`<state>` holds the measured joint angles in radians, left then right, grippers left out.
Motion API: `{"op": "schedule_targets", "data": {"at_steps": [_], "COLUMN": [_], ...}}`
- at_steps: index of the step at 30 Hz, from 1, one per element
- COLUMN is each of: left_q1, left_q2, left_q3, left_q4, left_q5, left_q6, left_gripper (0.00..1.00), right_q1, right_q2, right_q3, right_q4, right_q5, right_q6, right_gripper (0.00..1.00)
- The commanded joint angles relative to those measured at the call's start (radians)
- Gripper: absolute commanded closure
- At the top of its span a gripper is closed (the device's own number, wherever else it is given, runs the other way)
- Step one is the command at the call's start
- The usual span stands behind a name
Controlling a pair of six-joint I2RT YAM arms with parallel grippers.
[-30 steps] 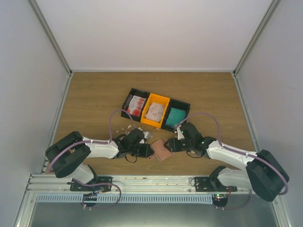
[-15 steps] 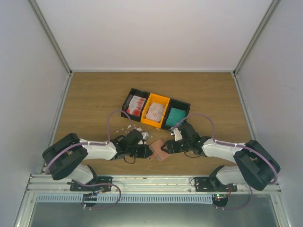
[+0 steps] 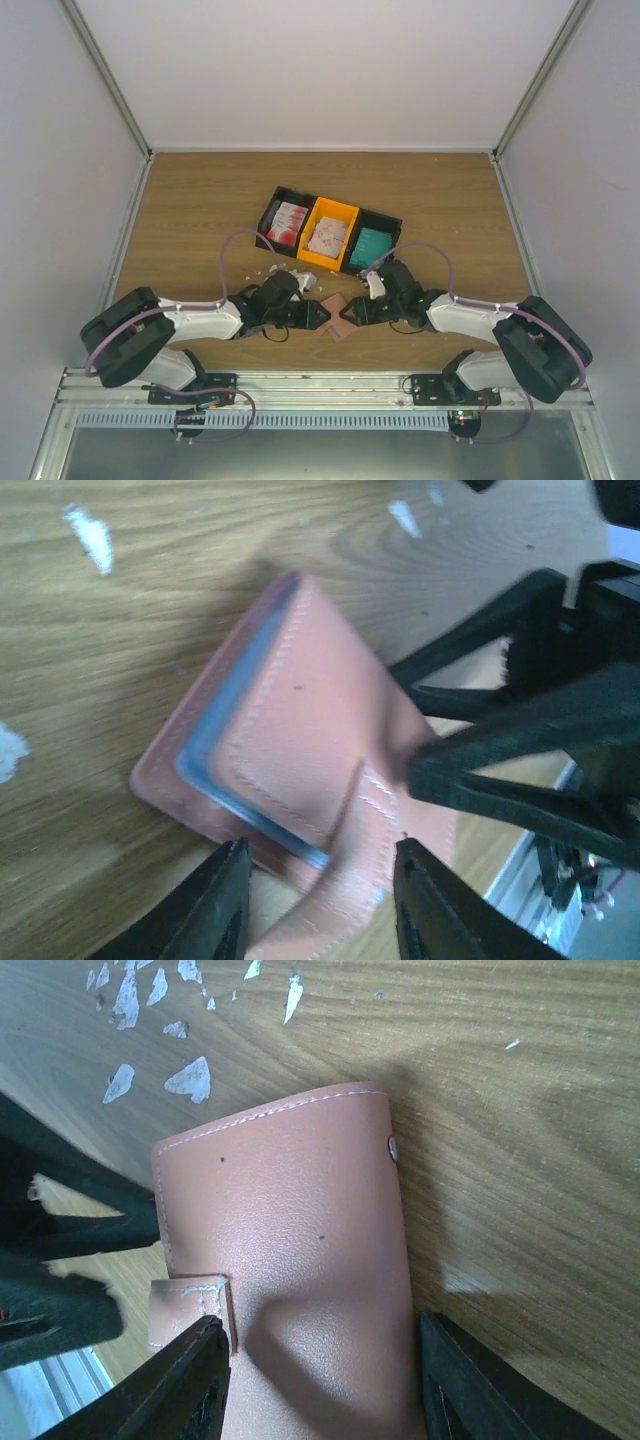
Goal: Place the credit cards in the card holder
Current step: Close the card holder at the center of the board.
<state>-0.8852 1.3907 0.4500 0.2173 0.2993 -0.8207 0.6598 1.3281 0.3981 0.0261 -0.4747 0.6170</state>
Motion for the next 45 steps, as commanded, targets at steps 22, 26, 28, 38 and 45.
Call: {"op": "schedule_targets", "data": {"at_steps": [22,26,28,38,45], "left_q1": [0.006,0.006,0.006,0.017,0.068], "left_q2": [0.184,0.175,0.16,-0.116,-0.301], "left_q3": [-0.115,-0.126,-0.123,0.038,0.161], "left_q4": [0.072,0.102,0.113,-0.141,-0.355], "left_q5": [-0.084,-0.074,-0.071,-0.239,-0.365], "left_q6": [-0.102,-0.097,-0.085,-0.011,0.04], "left_gripper": [0.85,0.85,0.83,0.48,0.41], "right_q1": [-0.013,-0.012,-0.012,-0.004,0.052], "right_q2": [0.064,0.081,0.081,-0.154,-0.242], "right_q3": [-0.103,-0.093,-0.078,0.139,0.342], "right_q4": [0.341,0.366,0.337,-0.324,-0.755], "right_q5": [-0.184,-0.192,-0.18,0.212,0.552], "right_q6": [0.167,0.171,0.154,-0.027,0.02], "right_gripper": [0.52,0.72,0.86,1.0,0.99]}}
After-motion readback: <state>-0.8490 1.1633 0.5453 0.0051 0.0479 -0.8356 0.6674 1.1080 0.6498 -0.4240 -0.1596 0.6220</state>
